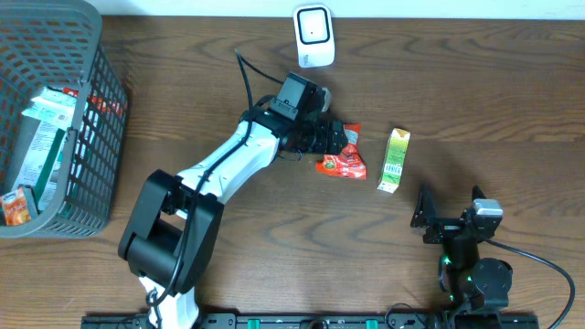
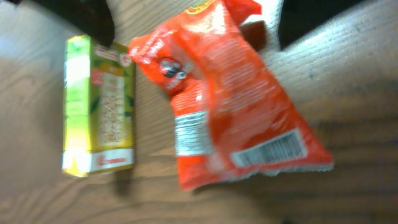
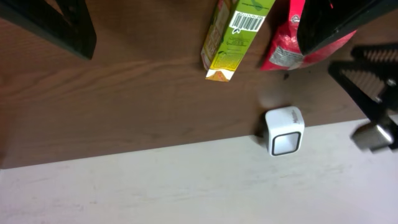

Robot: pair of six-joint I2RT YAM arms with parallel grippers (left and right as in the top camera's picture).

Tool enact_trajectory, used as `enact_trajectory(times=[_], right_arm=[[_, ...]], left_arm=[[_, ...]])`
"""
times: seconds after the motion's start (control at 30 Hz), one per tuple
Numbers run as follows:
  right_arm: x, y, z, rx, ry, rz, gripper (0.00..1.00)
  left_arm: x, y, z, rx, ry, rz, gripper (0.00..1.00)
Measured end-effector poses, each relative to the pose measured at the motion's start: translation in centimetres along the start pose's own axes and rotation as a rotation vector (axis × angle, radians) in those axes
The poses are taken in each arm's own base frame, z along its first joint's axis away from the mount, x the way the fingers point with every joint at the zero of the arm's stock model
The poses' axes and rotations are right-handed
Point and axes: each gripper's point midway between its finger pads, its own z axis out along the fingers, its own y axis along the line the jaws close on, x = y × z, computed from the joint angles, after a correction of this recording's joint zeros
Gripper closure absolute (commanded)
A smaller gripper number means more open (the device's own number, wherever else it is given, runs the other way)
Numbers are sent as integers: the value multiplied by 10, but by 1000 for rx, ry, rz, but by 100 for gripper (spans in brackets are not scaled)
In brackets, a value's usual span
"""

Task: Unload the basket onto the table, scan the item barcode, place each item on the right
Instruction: 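Lift the red snack bag out and carry it beside the carton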

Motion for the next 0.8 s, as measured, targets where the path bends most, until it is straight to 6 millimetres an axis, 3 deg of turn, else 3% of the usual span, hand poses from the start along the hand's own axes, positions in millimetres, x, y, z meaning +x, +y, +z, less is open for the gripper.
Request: enact_trajectory(times=[0.07, 0.37, 0.57, 0.8], right_arm=[[0, 0, 0, 0, 0, 0, 1], [0, 0, 0, 0, 0, 0, 1], [0, 0, 0, 0, 0, 0, 1], [0, 0, 0, 0, 0, 0, 1]], left_arm=[[-3, -5, -3, -1, -14, 13, 76], [16, -18, 14, -28, 22, 60, 75], [49, -3, 44, -74, 139, 39, 75], [58, 3, 46, -88, 176, 25, 75]])
